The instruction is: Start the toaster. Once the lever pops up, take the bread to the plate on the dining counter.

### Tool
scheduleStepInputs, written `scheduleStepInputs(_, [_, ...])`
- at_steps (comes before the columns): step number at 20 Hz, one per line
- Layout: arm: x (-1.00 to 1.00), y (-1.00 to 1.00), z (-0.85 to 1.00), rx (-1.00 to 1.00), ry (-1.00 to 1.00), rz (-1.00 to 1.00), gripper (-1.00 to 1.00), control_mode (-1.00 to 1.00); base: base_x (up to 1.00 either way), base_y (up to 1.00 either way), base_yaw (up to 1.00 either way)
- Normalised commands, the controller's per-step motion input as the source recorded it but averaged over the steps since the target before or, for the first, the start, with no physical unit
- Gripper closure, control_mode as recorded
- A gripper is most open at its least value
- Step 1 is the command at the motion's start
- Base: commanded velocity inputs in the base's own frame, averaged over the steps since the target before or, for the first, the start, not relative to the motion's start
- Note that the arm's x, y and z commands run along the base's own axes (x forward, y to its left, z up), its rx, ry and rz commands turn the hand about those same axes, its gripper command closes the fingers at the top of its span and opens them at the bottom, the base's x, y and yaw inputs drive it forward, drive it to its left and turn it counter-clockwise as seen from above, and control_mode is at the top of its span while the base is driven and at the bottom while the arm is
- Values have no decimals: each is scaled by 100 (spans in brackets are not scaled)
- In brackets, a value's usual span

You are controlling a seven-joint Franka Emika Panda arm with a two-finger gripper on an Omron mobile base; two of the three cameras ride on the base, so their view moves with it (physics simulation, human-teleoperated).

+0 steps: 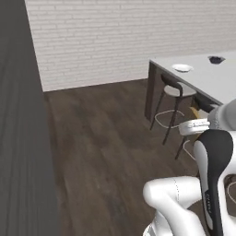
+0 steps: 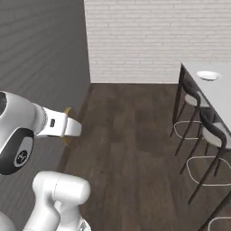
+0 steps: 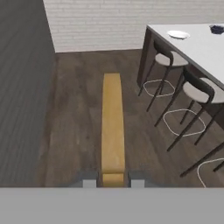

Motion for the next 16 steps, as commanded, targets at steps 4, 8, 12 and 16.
scheduleStepInputs(4, [0, 0, 0, 0, 0, 0, 100, 100, 100, 28, 0])
scheduleStepInputs(8, [0, 0, 0, 0, 0, 0, 100, 100, 100, 23, 0])
scheduleStepInputs(12, [0, 0, 0, 0, 0, 0, 100, 100, 100, 27, 0])
scheduleStepInputs(16, [0, 0, 0, 0, 0, 0, 100, 100, 100, 18, 0])
